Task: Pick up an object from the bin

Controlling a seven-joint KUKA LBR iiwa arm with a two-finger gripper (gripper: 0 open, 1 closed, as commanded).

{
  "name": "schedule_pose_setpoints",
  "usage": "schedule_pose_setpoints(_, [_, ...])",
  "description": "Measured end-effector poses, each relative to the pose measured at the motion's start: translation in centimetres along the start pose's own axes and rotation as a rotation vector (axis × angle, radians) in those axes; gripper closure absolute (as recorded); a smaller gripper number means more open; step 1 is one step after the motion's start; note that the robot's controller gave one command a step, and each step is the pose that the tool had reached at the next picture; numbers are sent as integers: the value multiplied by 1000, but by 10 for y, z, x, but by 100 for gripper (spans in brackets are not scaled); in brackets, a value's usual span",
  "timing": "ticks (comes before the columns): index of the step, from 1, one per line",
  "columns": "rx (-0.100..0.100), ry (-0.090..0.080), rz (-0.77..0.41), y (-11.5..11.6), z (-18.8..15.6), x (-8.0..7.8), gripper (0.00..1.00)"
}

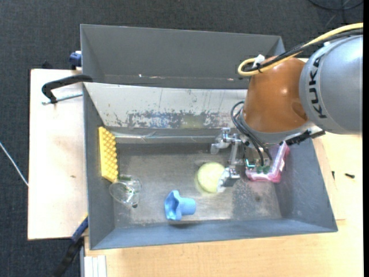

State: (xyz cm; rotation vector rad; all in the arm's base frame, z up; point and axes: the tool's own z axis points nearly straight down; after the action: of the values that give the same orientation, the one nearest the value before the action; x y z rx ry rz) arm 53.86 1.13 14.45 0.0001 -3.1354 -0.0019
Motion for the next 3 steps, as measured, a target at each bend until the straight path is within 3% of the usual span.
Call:
schedule_pose_setpoints(1, [0,-7,0,0,-4,-1,0])
schedule_pose_setpoints(2, [-1,-15,56,-11,29,7,0])
schedule_pose_setpoints(3, [-1,-8,181,-17,72,19,0])
